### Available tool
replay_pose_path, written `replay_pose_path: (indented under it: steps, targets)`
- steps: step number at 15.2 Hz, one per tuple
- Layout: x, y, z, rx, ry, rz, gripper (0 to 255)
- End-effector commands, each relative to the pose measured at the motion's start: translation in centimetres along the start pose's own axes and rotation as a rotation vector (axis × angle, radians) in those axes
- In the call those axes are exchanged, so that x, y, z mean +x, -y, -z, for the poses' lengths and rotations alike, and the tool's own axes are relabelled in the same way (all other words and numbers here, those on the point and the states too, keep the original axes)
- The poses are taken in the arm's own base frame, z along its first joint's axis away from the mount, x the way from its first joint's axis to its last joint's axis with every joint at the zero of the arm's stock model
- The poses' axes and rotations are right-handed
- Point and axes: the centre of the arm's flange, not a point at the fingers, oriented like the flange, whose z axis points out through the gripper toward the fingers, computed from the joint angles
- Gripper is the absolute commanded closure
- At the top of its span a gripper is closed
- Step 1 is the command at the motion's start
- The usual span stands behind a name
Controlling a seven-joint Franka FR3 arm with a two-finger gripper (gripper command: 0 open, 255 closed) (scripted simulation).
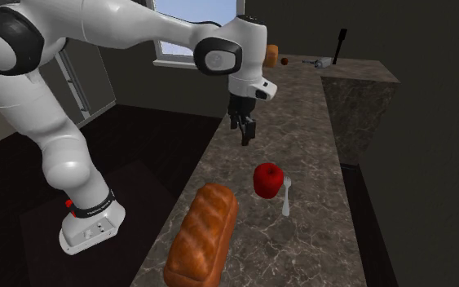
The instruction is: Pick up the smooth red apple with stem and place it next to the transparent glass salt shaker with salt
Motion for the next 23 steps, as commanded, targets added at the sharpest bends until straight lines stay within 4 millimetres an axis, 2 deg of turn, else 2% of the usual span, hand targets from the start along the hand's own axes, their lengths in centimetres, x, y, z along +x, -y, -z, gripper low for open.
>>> replay_pose_path:
  steps: [1, 9, 17, 23]
  targets:
    - [1.9, -1.7, -0.7, -0.003, 0.002, -0.015, 0]
    - [8.2, -8.7, -4.1, -0.01, 0.01, -0.074, 0]
    - [8.2, -8.8, -8.1, -0.01, 0.01, -0.074, 0]
    - [8.2, -8.8, -8.1, -0.01, 0.01, -0.074, 0]
